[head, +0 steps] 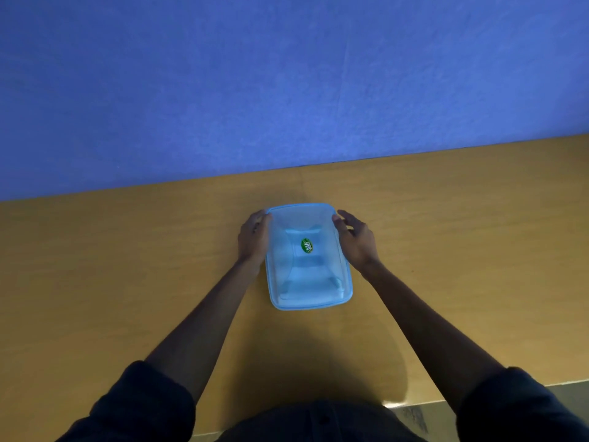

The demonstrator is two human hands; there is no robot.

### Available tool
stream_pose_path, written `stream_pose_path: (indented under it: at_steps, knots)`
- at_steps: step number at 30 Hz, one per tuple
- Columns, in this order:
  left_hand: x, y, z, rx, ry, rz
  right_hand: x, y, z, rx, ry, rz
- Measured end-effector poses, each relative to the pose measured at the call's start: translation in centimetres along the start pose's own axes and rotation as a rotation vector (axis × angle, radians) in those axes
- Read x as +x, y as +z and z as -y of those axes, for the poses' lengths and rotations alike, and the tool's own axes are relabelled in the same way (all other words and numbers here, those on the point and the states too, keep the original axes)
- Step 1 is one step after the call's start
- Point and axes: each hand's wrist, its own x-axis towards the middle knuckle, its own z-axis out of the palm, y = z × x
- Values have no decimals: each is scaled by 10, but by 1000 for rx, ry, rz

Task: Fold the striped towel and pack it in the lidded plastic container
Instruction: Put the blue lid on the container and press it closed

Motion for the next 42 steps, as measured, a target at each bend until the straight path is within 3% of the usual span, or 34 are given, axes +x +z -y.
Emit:
stream_pose_path:
  at_steps: [5, 15, 28, 42]
  knots:
    - [17, 9, 0, 89, 104, -40, 29, 7, 6, -18, -12, 1]
    - [11, 24, 7, 0, 131, -156, 45, 18, -4, 24, 33, -109]
    - [21, 25, 16, -11, 101, -187, 48, 23, -5, 88, 33, -195]
    - [33, 29, 13, -5, 75, -114, 56, 25, -3, 205, 142, -70]
